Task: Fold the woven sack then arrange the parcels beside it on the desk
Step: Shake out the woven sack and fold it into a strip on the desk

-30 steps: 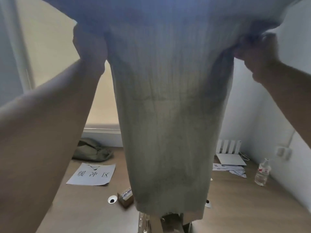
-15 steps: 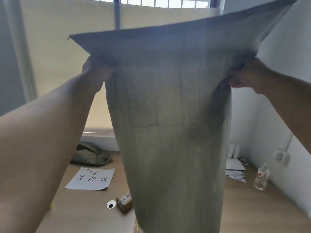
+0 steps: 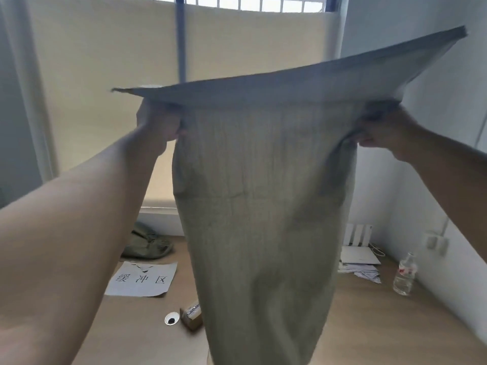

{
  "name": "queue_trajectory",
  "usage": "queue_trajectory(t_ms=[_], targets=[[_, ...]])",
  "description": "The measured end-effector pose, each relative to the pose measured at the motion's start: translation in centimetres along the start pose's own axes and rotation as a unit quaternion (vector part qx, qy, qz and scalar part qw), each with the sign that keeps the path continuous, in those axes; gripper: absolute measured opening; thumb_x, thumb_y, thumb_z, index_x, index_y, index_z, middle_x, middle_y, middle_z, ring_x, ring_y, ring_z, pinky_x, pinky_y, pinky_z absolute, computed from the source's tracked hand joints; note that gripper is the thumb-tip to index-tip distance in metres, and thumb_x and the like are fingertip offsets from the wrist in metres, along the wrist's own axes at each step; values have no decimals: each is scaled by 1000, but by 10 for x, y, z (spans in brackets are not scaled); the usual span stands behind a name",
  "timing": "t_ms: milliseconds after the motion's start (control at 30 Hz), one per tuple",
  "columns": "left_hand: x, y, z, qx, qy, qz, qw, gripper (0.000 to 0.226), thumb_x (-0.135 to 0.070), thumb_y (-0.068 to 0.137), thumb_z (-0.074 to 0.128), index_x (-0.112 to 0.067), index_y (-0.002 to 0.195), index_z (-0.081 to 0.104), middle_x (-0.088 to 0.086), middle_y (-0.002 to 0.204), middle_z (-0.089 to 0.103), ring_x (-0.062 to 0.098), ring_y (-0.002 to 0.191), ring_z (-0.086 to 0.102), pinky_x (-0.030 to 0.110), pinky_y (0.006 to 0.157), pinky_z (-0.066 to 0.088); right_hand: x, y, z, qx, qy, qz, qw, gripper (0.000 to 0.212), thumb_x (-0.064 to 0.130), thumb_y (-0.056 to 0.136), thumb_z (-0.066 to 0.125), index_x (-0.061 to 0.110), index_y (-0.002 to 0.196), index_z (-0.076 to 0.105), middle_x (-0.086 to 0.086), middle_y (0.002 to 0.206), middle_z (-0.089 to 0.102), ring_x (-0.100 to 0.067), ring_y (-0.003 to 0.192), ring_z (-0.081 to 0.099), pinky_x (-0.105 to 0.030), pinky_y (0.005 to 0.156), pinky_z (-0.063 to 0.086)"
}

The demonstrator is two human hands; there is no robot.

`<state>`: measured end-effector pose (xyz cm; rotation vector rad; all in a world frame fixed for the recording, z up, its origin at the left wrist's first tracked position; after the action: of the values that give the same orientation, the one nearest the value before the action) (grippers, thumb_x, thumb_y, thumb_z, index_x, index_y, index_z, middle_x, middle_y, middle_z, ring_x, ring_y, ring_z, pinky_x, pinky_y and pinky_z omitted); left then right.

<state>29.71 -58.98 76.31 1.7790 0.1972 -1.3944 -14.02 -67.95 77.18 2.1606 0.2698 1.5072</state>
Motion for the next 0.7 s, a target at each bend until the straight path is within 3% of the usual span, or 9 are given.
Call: queue_trajectory(t_ms=[67, 167, 233, 300, 433, 600, 700], targets=[[0, 3, -1, -1, -15, -3, 1000, 11, -18, 81, 65, -28, 82, 60, 8, 88, 71, 24, 61, 68, 29, 51, 56, 2, 4, -3, -26, -17, -27, 999, 36, 14, 88, 64, 2, 121, 54, -14, 105, 63, -8, 51, 68, -45, 75, 61], [-6, 5, 2, 35, 9, 9, 999, 26, -17, 95, 58, -31, 75, 51, -3, 81, 64, 16, 68, 66, 36, 76, 62, 15, 1, -4, -45, 5, -39, 998, 35, 21, 82, 66, 7, 113, 57, -17, 110, 64, -28, 72, 70, -41, 74, 60], [3, 2, 6, 51, 25, 0, 998, 25, -18, 96, 57, -29, 75, 52, -2, 79, 64, 21, 71, 69, 41, 83, 62, 2, -4, -1, -16, -9, -13, 1000, 30, 18, 84, 63, 9, 112, 58, -16, 105, 64, -29, 75, 67, -42, 76, 59], [14, -4, 8, 31, 22, -15, 999, 15, -20, 91, 63, -26, 78, 57, 8, 82, 70, 30, 69, 72, 47, 79, 63, -16, -10, 2, 24, -40, 27, 999, 35, 16, 87, 62, 8, 121, 57, -15, 111, 68, -30, 83, 70, -39, 72, 59], [21, -9, 9, 31, 8, -35, 999, 11, -22, 84, 63, -33, 85, 60, 12, 100, 73, 26, 64, 68, 44, 71, 62, -37, -18, 6, 59, -60, 67, 994, 44, 19, 93, 60, 7, 135, 50, -19, 115, 69, -30, 90, 73, -35, 70, 57], [23, -10, 14, 60, 6, -31, 998, 20, -20, 86, 53, -34, 95, 64, 7, 100, 72, 22, 64, 69, 25, 49, 57, -42, -24, 7, 70, -61, 73, 993, 50, 25, 96, 60, 7, 139, 46, -20, 117, 68, -25, 82, 73, -26, 54, 58], [28, -14, 19, 84, 6, -32, 996, 27, -15, 87, 45, -29, 102, 63, 4, 92, 69, 20, 59, 70, 22, 46, 54, -42, -30, 4, 79, -47, 86, 992, 57, 30, 95, 63, 9, 144, 41, -19, 125, 64, -27, 77, 74, -26, 51, 60]])
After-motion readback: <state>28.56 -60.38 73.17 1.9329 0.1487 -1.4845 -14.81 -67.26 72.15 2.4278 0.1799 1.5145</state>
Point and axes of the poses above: each hand's wrist, its own y-axis towards the middle knuckle, its own z-axis out of the palm, x = y × z, the point moved 2 cm from there along y, towards the middle knuckle
